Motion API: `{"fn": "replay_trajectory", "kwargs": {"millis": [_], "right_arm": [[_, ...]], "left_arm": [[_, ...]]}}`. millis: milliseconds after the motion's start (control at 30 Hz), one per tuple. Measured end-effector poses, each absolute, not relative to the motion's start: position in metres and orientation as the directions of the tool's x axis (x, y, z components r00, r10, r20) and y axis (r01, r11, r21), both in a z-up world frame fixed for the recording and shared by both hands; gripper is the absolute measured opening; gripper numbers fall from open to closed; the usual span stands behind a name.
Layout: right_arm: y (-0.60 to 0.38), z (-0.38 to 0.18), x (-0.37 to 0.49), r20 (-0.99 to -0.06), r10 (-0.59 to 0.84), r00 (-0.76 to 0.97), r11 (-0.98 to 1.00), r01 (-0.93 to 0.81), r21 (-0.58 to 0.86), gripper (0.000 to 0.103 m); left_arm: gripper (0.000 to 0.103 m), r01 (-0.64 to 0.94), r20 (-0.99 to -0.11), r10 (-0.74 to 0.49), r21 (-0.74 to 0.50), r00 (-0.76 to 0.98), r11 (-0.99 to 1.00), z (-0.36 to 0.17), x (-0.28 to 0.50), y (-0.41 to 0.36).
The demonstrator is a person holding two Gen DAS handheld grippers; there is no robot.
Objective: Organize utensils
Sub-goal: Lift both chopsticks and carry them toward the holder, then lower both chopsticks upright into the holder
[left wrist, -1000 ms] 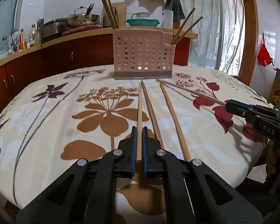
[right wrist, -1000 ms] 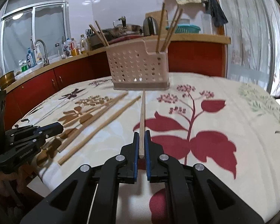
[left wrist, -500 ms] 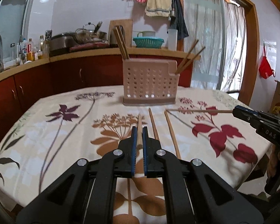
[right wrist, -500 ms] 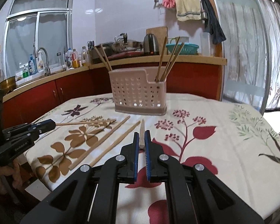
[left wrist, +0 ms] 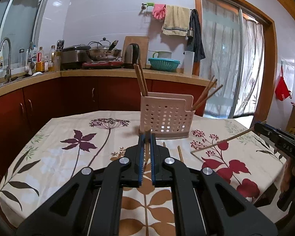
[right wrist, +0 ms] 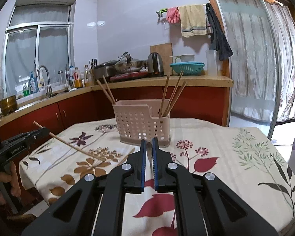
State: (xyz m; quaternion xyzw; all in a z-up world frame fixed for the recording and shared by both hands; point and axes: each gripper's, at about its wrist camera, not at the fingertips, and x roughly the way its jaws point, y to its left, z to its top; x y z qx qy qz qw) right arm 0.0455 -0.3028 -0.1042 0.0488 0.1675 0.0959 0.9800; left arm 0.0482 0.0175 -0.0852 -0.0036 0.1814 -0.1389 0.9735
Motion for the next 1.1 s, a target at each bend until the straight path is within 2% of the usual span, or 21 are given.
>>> {"fn": "replay_trajectory", "kwargs": {"millis": [567,1100], "right_arm": [[-0.305,-0.076,0.083,-0.317,0.219,0.923,0.974,-0.187,0.13,0.007],[-0.302,-0.067,0.109,-0.314,0.229,0.921,0.971,-0.197,0.133,0.007]], "left_arm": [[0.006,0.3,-0.377,-0.303,-0.067,0.875,0.951,-0.059,0.088,0.018],[0.006,0.331,-0.362,-0.331,-0.065,0.872,0.942,-0.05,0.115,0.01]]}}
